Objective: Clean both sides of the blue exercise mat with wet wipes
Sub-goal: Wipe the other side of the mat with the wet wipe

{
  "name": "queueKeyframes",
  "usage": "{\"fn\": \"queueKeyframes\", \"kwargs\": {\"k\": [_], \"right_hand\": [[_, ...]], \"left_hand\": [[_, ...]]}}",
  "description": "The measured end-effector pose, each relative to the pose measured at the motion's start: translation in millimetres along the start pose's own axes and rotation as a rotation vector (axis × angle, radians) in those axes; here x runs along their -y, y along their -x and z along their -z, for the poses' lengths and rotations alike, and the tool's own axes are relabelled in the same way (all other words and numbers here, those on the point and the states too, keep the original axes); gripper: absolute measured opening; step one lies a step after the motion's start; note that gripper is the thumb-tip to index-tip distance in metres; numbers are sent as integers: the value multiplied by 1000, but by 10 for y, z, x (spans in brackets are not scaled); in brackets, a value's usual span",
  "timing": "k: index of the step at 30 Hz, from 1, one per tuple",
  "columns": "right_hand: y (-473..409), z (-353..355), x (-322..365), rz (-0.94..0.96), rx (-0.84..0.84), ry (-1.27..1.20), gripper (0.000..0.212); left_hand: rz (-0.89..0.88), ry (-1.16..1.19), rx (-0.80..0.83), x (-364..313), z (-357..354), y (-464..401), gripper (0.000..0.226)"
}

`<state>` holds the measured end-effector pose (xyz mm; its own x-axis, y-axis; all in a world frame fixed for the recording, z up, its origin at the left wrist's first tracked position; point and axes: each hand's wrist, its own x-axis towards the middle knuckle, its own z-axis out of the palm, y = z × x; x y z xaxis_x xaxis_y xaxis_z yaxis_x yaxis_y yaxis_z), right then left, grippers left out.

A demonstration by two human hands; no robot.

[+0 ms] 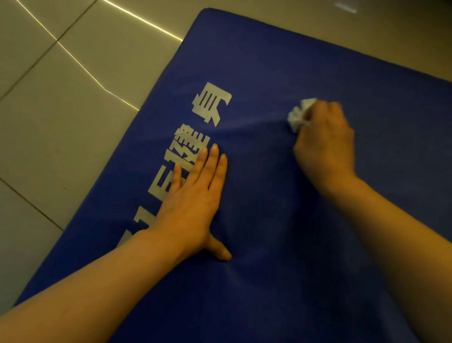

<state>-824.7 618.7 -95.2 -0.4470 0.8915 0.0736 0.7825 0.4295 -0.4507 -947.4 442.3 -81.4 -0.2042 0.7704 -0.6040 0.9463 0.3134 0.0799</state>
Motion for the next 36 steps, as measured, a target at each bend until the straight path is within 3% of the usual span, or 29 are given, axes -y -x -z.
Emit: {"fn": "queueKeyframes", "kwargs": {"k": [3,9,16,20,22,24,26,28,31,36], "right_hand": [[-120,-33,29,-78,-15,-34,26],[-20,-311,494,260,133,-105,23],[-309,4,-20,-51,21,-47,15],[-310,-231,347,87,128,-101,19],[-308,-289,415,197,161,-134,16],[-344,-197,279,199,153,-140,13],[-431,-83,19,104,67,-95,18],[-545,13,-160,-49,-3,-53,25],[-668,-83,-26,-81,-5,-76,23],[-571,-349,326,205,89,-75,30]], "left_hand": [[7,12,11,3,4,-9,155],[8,0,6,-1,37,-7,153],[36,2,4,-25,88,0,151],[41,-27,9,-42,101,12,149],[24,-5,-35,-7,128,28,137],[-31,13,-208,31,204,-14,109],[-77,105,-429,109,250,-148,69],[-82,214,-581,131,343,-352,46],[-45,300,-628,53,543,-704,46],[-37,256,-545,37,670,-1207,53]]}}
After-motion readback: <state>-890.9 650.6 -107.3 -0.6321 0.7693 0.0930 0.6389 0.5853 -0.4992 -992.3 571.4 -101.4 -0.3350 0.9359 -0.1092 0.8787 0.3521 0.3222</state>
